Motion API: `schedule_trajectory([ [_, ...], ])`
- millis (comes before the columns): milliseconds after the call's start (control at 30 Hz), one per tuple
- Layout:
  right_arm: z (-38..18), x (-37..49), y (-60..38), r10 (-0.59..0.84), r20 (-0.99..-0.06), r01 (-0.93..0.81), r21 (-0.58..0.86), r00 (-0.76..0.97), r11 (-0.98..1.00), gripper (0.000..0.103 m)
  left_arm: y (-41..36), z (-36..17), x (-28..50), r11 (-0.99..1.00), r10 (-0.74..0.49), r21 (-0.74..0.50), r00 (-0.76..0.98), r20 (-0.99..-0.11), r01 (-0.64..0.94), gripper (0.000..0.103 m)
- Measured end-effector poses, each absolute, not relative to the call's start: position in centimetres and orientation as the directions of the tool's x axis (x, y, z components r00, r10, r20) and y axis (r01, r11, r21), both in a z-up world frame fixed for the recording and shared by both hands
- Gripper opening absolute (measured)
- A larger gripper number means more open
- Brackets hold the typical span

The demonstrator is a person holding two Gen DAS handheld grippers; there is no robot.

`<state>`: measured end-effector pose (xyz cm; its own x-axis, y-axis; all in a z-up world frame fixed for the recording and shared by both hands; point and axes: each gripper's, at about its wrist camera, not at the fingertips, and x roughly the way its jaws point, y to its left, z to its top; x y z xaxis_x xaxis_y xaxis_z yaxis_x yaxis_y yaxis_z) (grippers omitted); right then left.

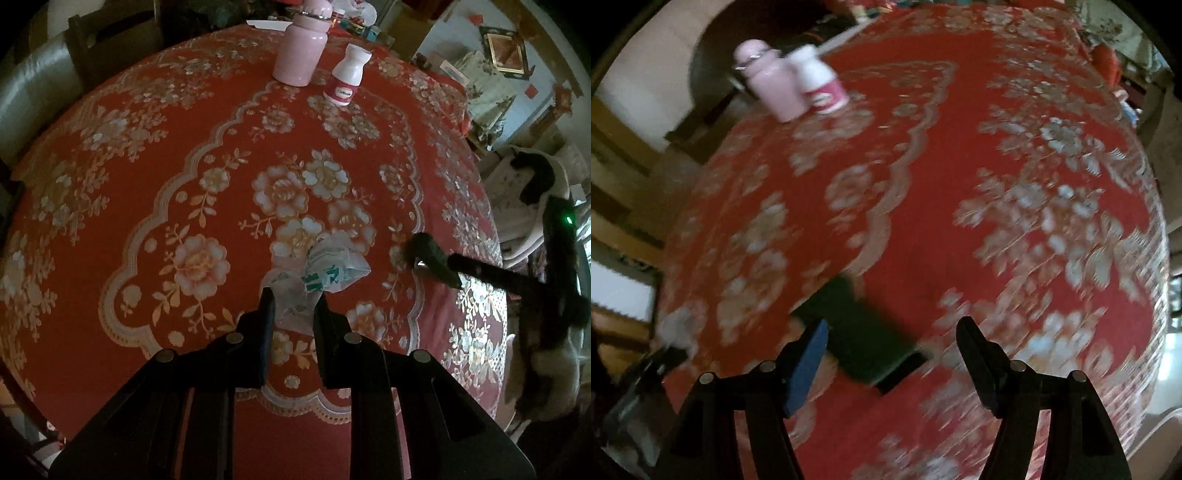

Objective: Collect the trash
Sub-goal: 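Grasp the white plastic bag with the left tool while the right tool grasps the dark green pouch, then carry the plastic bag and green pouch over the beige bin with both tools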

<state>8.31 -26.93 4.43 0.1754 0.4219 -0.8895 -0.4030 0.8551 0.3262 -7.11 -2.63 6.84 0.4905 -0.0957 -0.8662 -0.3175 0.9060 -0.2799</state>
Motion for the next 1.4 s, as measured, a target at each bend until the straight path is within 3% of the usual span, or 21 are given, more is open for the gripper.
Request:
schedule_trajectory([
  [100,4.8,7.3,-25.8,0.460,-0.873,-0.486,0.336,0.160,0.807,0.076,-2.5,7.2,-7.0,0.907,-0.100,-0.284,0.496,-0.863,-0.312,0.017],
  [233,4.7,7.2,-23.0,0.382,-0.903,-0.586,0.204,0.196,0.784,0.076,-2.7,7.2,-7.3,0.909,-0.102,-0.283,0.495,-0.863,-0.305,0.017],
  [433,4.0,8.1,-21.4,0.338,-0.923,-0.668,0.135,0.183,0.732,0.076,-2.9,7.1,-7.9,0.903,-0.105,-0.289,0.490,-0.865,-0.317,0.017],
  [567,3.1,8.1,-22.2,0.358,-0.922,-0.639,0.187,0.148,0.746,0.076,-3.7,7.4,-7.9,0.907,-0.115,-0.295,0.498,-0.859,-0.299,0.017],
  [600,2.9,7.9,-22.3,0.365,-0.919,-0.629,0.198,0.148,0.752,0.073,-3.9,7.5,-7.9,0.909,-0.118,-0.295,0.499,-0.859,-0.294,0.017],
  [667,2.8,7.3,-23.0,0.365,-0.914,-0.601,0.194,0.175,0.776,0.057,-4.6,7.5,-7.7,0.914,-0.127,-0.296,0.499,-0.857,-0.278,0.017],
  [733,2.9,6.8,-23.4,0.373,-0.911,-0.578,0.211,0.176,0.788,0.036,-5.4,7.7,-7.3,0.920,-0.137,-0.296,0.498,-0.856,-0.256,0.017],
  [1033,6.3,3.9,-29.4,0.445,-0.850,-0.417,0.310,0.281,0.854,0.033,-10.0,8.7,-5.5,0.949,-0.193,-0.291,0.501,-0.844,-0.124,0.017],
  [1400,8.6,0.1,-36.4,0.409,-0.833,-0.264,0.328,0.373,0.907,0.033,-16.8,10.0,-3.9,0.967,-0.246,-0.247,0.499,-0.831,0.065,0.017],
])
